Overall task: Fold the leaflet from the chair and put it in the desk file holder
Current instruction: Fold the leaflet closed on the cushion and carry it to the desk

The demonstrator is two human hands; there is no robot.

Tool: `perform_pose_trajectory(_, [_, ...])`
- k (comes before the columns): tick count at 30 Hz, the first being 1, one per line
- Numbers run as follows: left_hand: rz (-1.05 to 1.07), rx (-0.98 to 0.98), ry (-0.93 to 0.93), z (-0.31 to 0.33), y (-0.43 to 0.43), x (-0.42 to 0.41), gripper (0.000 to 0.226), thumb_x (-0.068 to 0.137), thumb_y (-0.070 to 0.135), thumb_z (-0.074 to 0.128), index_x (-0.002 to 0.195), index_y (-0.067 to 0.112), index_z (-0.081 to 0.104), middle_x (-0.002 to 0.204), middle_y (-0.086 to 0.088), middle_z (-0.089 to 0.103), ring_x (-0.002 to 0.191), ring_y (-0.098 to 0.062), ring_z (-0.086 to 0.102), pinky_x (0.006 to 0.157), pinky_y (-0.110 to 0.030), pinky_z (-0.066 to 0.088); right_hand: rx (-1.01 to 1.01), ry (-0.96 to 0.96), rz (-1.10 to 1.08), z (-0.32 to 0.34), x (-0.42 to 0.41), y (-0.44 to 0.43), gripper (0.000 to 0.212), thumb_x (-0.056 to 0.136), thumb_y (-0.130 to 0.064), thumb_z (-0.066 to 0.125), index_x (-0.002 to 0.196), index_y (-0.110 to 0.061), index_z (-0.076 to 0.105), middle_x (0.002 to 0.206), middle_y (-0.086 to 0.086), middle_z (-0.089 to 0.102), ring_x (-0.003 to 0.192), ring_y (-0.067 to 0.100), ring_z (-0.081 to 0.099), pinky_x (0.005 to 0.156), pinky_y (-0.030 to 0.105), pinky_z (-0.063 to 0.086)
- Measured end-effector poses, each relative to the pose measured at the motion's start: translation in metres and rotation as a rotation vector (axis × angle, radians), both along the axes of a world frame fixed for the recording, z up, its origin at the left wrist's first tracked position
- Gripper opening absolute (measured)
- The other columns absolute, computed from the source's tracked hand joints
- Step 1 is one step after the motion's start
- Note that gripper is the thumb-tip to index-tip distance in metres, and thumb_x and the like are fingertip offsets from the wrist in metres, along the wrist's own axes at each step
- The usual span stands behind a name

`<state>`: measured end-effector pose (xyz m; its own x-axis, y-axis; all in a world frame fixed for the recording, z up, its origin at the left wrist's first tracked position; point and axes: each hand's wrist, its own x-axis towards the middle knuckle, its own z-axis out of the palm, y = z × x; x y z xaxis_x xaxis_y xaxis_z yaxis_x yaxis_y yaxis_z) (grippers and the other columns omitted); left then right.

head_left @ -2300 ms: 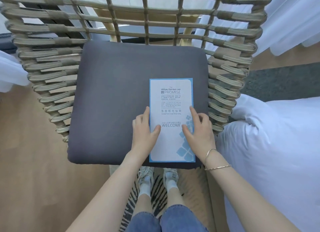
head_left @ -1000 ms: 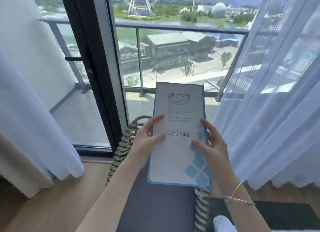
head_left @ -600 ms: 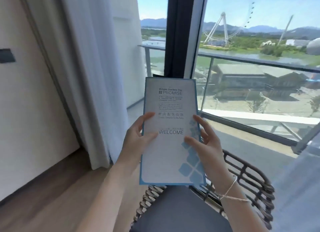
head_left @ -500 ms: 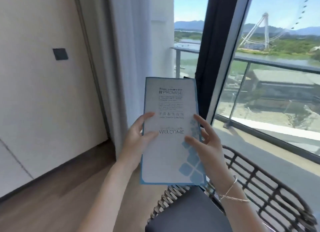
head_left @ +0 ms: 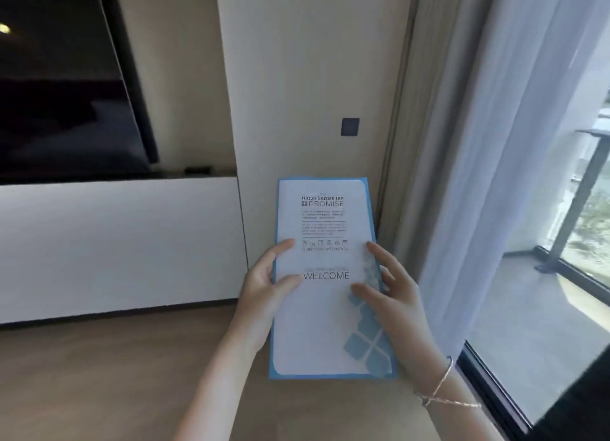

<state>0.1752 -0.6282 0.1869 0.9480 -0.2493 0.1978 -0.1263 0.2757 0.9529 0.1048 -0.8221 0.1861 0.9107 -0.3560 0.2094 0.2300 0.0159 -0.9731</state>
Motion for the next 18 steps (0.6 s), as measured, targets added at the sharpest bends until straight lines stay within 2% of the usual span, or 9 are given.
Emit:
perform_pose_trajectory(3, [0.066, 0.003, -0.011, -0.004, 0.04, 0.053, 0.055, 0.084, -0.013, 0.061, 0.116, 0.031, 0.068, 0.11, 0.011, 0.075, 0.104, -0.012, 0.07, 0.079, -0.023, 0.057, -0.014, -0.011, 0.054, -0.003, 0.064, 0.036, 0.067, 0.079, 0.013, 0.068, 0.126, -0.035, 0.062, 0.103, 0.002, 0.077, 0.083, 0.014, 0.072, 0.07, 0.027, 0.059])
perform_pose_trajectory(10, [0.284, 0.052, -0.02, -0.001, 0.157, 0.156, 0.054, 0.084, -0.005, 0.063, 0.118, 0.036, 0.067, 0.116, 0.009, 0.073, 0.104, -0.011, 0.07, 0.074, -0.019, 0.055, -0.056, 0.008, 0.32, 0.003, 0.213, 0.139, 0.065, 0.08, 0.007, 0.069, 0.125, -0.039, 0.061, 0.098, 0.0, 0.079, 0.075, 0.014, 0.071, 0.065, 0.024, 0.057])
perform_pose_trajectory(14, [0.448, 0.078, 0.006, -0.006, 0.226, 0.186, 0.052, 0.081, -0.001, 0.065, 0.118, 0.035, 0.067, 0.116, 0.016, 0.072, 0.109, -0.008, 0.067, 0.078, -0.02, 0.055, -0.038, 0.026, 0.495, -0.004, 0.278, 0.209, 0.065, 0.081, 0.01, 0.067, 0.123, -0.039, 0.062, 0.1, -0.001, 0.078, 0.079, 0.016, 0.072, 0.071, 0.033, 0.062])
perform_pose_trajectory(18, [0.645, 0.043, 0.057, -0.021, 0.285, 0.2, 0.052, 0.077, -0.001, 0.066, 0.117, 0.033, 0.069, 0.122, 0.016, 0.07, 0.117, -0.01, 0.063, 0.093, -0.032, 0.052, -0.032, 0.07, 0.689, -0.021, 0.332, 0.277, 0.065, 0.081, 0.009, 0.066, 0.123, -0.04, 0.061, 0.099, 0.003, 0.078, 0.079, 0.016, 0.073, 0.067, 0.03, 0.06])
